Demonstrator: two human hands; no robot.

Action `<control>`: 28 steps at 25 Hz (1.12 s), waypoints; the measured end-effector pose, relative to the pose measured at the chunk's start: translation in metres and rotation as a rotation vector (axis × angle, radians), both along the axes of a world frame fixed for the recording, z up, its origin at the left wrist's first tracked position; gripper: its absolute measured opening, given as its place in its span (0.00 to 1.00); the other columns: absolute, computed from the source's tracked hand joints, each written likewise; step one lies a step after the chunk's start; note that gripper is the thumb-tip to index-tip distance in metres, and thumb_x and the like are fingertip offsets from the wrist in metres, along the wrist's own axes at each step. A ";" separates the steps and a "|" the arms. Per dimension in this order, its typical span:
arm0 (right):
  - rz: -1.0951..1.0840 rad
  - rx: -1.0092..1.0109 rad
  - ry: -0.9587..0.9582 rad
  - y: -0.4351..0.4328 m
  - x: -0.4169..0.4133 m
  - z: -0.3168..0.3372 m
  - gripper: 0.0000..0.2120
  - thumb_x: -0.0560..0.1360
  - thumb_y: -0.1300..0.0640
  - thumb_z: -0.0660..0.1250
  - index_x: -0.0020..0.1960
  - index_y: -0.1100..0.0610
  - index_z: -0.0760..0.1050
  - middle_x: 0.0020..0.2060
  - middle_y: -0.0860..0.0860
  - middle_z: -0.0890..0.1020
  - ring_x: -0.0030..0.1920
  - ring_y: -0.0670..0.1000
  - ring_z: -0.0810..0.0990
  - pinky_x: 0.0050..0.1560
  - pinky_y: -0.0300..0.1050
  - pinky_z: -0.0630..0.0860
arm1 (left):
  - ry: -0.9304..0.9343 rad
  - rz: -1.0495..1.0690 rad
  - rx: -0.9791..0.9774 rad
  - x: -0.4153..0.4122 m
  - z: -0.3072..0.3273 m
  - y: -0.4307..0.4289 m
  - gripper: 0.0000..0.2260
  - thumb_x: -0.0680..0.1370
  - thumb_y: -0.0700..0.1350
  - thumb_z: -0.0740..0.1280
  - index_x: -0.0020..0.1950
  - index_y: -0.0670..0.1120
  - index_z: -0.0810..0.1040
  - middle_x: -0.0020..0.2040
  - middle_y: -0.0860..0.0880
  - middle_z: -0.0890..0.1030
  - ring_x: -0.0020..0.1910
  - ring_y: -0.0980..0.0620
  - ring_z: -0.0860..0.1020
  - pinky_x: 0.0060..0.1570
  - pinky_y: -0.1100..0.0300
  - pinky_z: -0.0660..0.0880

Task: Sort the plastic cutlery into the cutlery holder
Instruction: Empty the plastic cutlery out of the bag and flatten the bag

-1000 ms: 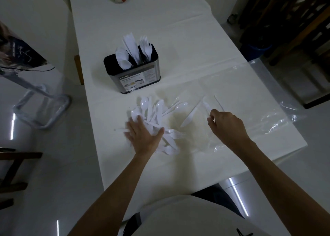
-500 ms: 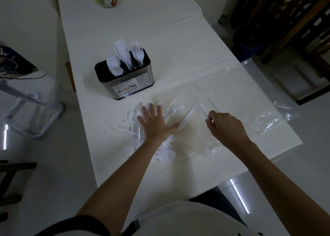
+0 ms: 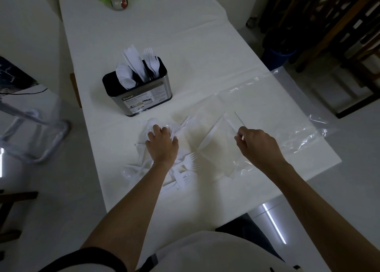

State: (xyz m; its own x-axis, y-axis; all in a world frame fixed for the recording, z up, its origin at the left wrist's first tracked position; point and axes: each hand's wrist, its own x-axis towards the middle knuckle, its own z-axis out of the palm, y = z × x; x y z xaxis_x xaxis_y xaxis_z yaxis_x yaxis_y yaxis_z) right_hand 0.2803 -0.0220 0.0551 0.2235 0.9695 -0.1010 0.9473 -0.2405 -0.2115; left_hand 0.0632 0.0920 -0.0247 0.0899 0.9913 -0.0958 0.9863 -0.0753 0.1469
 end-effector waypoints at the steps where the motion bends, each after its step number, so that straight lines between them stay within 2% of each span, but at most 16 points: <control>1: -0.025 0.017 -0.001 -0.001 0.002 0.003 0.11 0.80 0.53 0.58 0.46 0.60 0.72 0.35 0.55 0.81 0.36 0.59 0.79 0.32 0.43 0.68 | -0.016 0.011 -0.010 0.000 0.000 0.000 0.15 0.76 0.51 0.65 0.55 0.41 0.74 0.56 0.42 0.72 0.52 0.41 0.73 0.45 0.51 0.73; 4: -0.104 0.084 -0.015 0.000 0.014 0.011 0.12 0.79 0.54 0.59 0.46 0.63 0.74 0.34 0.58 0.81 0.33 0.60 0.79 0.33 0.46 0.75 | -0.073 0.019 -0.027 0.004 0.003 -0.002 0.15 0.75 0.48 0.66 0.56 0.41 0.72 0.56 0.41 0.73 0.50 0.41 0.74 0.44 0.50 0.73; 6: -0.125 0.114 -0.012 -0.001 0.019 0.014 0.12 0.79 0.54 0.59 0.47 0.63 0.75 0.34 0.59 0.81 0.33 0.59 0.79 0.36 0.50 0.79 | -0.043 -0.028 -0.001 0.007 0.003 -0.005 0.15 0.73 0.47 0.67 0.56 0.42 0.73 0.57 0.42 0.73 0.52 0.41 0.74 0.49 0.49 0.70; 9: -0.135 0.125 0.028 -0.003 0.009 0.012 0.11 0.79 0.54 0.60 0.46 0.62 0.75 0.34 0.59 0.81 0.34 0.60 0.79 0.34 0.48 0.77 | -0.021 -0.118 0.039 0.014 0.002 -0.012 0.19 0.71 0.50 0.67 0.60 0.44 0.74 0.65 0.42 0.71 0.65 0.40 0.67 0.62 0.44 0.63; 11: -0.145 0.120 0.075 -0.008 0.000 0.006 0.11 0.78 0.54 0.60 0.46 0.61 0.75 0.34 0.58 0.81 0.35 0.60 0.79 0.33 0.47 0.74 | -0.044 -0.137 0.009 0.020 0.001 -0.015 0.22 0.72 0.53 0.66 0.63 0.45 0.72 0.67 0.44 0.71 0.67 0.41 0.66 0.66 0.43 0.60; 14: -0.176 0.103 0.130 -0.017 -0.005 0.000 0.10 0.78 0.54 0.60 0.46 0.59 0.74 0.33 0.57 0.81 0.35 0.59 0.79 0.32 0.46 0.73 | 0.064 -0.242 0.019 0.017 0.001 -0.012 0.20 0.73 0.56 0.66 0.60 0.47 0.73 0.59 0.45 0.76 0.60 0.44 0.71 0.65 0.46 0.61; 17: -0.195 0.112 0.149 -0.023 0.001 -0.001 0.10 0.78 0.54 0.60 0.47 0.59 0.75 0.33 0.56 0.81 0.34 0.58 0.79 0.32 0.44 0.72 | 0.147 -0.390 0.051 0.012 0.001 -0.002 0.12 0.77 0.51 0.63 0.57 0.48 0.75 0.54 0.47 0.78 0.56 0.46 0.73 0.63 0.50 0.62; 20: -0.202 0.134 0.143 -0.021 0.010 -0.002 0.10 0.78 0.54 0.60 0.46 0.60 0.75 0.33 0.57 0.82 0.35 0.59 0.79 0.32 0.44 0.70 | 0.090 -0.446 -0.031 0.017 0.004 -0.001 0.08 0.76 0.45 0.64 0.55 0.48 0.77 0.53 0.48 0.78 0.55 0.48 0.74 0.62 0.52 0.61; 24: -0.186 0.140 0.150 -0.014 0.020 -0.002 0.10 0.78 0.54 0.61 0.45 0.60 0.74 0.32 0.57 0.81 0.34 0.59 0.78 0.31 0.44 0.70 | 0.064 -0.476 -0.088 0.020 0.012 -0.007 0.05 0.72 0.47 0.67 0.47 0.49 0.77 0.49 0.51 0.78 0.52 0.49 0.74 0.62 0.53 0.60; 28: -0.157 0.149 0.166 -0.009 0.027 -0.001 0.10 0.78 0.55 0.61 0.44 0.60 0.75 0.32 0.56 0.81 0.34 0.59 0.78 0.31 0.43 0.69 | -0.002 -0.532 -0.133 0.022 0.024 -0.010 0.05 0.71 0.43 0.67 0.47 0.48 0.76 0.45 0.52 0.80 0.51 0.48 0.75 0.60 0.54 0.60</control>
State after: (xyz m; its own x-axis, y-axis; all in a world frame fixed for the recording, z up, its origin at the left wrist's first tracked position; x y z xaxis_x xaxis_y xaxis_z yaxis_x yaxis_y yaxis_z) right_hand 0.3075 -0.0310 0.0544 0.3643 0.9312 -0.0074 0.8506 -0.3360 -0.4045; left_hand 0.0848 0.0818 -0.0003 0.5757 0.7884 -0.2168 0.8170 -0.5441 0.1907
